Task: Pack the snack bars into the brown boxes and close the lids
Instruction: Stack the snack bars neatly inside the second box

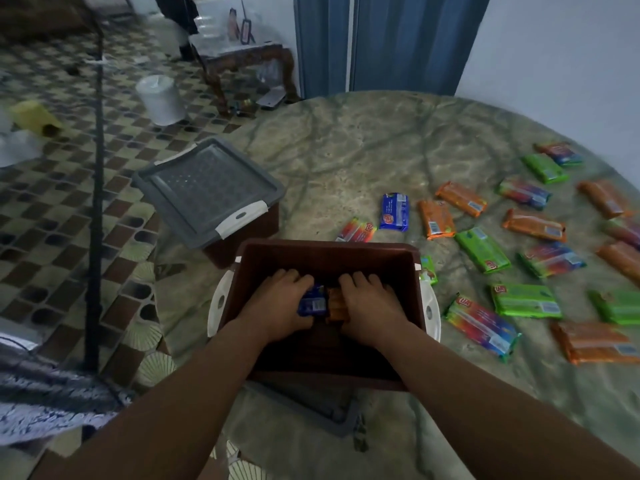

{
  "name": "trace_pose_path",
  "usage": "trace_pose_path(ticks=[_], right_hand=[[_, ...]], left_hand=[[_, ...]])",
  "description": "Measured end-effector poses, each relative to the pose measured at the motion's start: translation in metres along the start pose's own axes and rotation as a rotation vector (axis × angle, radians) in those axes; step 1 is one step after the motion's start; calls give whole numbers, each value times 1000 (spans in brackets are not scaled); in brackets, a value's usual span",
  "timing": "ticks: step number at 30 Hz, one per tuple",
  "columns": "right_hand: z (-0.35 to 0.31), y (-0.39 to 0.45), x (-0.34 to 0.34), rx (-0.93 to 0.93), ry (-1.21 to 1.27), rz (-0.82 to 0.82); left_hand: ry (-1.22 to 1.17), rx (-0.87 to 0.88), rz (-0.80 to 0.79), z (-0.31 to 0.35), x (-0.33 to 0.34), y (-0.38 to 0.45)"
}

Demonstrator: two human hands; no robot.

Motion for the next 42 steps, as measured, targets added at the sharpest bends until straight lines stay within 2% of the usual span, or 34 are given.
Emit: trace_pose_path(ticks=[4, 9, 14, 18, 24, 27, 31, 38, 42], right_hand=[[0, 2, -2, -4, 3, 2], [-1, 3, -1, 13, -21, -7], [-2, -1, -1, 13, -15, 3], [-2, -3, -2, 34, -3, 8], [0, 0, -6, 58, -2, 4], [0, -1, -6, 57, 8, 10], [2, 0, -5, 61, 17, -5], [3, 2, -5, 64, 23, -17], [2, 3, -8, 56, 37, -24]], left_hand=[[-6, -3, 22, 4, -4, -3], [-151, -39, 102, 4, -16, -6], [-67, -79, 87, 4, -12, -5], [26, -34, 153, 2, -8, 0], [-20, 56, 238, 3, -13, -3], [-45, -10, 174, -1, -15, -5], [-119, -104, 9, -6, -13, -6], [-9, -74, 75, -2, -13, -7], [-99, -84, 47, -3, -11, -6]])
Point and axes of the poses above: each hand's wrist, its own y-axis towards the middle knuckle, its own x-axis out of the palm, z = x × y, the point moved 6 cm from there along y, towards the middle knuckle, and after that the axes turned 2 degrees about -z, right-handed, at the moved point
